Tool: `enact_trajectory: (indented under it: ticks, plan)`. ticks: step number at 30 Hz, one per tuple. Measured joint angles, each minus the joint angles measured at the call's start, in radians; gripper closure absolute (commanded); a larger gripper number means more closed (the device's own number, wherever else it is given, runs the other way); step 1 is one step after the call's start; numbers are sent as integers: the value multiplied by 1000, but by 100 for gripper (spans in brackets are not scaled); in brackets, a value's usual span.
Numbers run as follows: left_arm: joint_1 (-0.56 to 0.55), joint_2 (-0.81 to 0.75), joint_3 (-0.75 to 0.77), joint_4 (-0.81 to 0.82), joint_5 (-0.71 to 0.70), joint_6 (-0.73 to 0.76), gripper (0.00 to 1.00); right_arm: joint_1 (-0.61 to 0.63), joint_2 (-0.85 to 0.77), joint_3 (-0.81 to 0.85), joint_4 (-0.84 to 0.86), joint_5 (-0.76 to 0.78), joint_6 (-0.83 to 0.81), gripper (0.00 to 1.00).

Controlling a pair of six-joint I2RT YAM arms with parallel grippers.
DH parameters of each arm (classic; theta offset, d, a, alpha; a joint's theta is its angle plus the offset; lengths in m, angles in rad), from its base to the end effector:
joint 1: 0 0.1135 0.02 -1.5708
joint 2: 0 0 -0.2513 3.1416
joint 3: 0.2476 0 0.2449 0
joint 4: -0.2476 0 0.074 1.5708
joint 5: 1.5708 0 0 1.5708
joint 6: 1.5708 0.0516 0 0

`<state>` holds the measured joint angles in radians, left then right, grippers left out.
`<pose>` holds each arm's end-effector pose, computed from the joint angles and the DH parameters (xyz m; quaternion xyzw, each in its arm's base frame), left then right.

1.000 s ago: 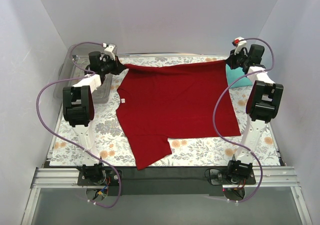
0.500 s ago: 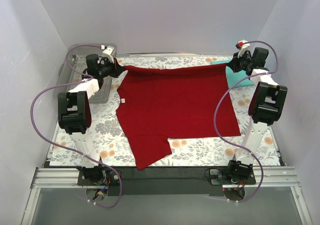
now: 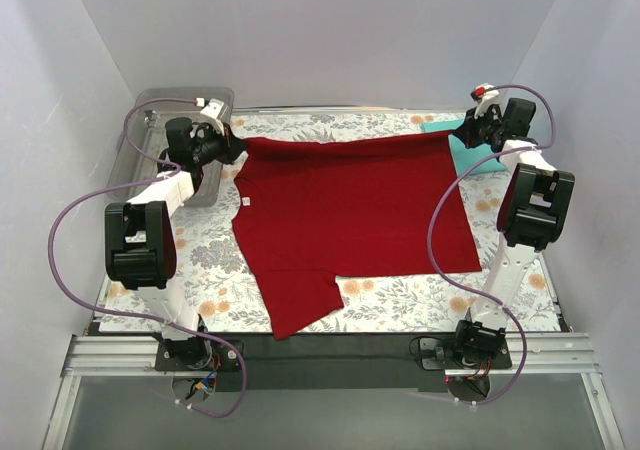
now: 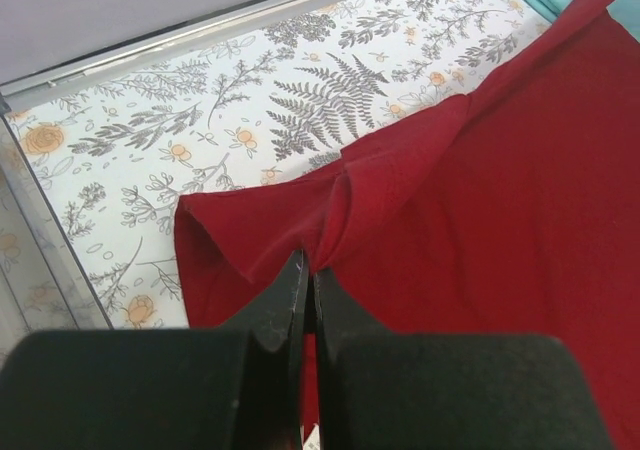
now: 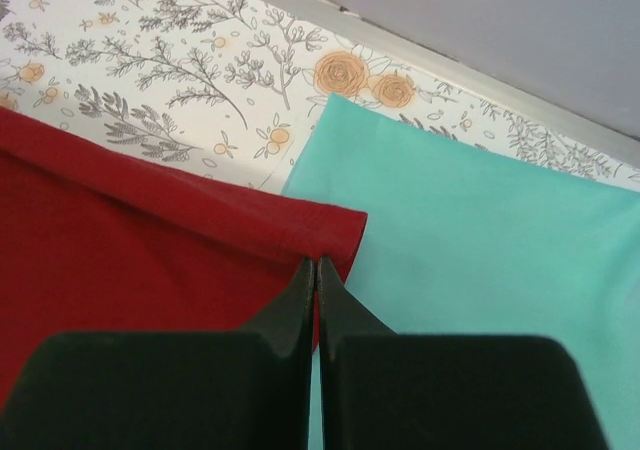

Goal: Fold and stack the t-shirts

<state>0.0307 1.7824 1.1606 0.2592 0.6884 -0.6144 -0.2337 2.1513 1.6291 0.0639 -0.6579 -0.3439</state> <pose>0.4080 -0.0203 0.2293 -0.0638 0.7955 -0.4198 0.4322 0.4903 -0.0843 0.2064 -0.2146 0.7931 0.1207 0.5571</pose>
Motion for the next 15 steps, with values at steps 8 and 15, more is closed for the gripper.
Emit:
enact_trajectory:
  ticks: [8, 15]
  plan:
    - [-5, -11, -41, 3, -4, -14, 100, -6, -19, -58, -3, -12, -2, 99]
    - [-13, -11, -42, 3, -11, -14, 100, -20, -65, -97, -3, -56, -13, 99]
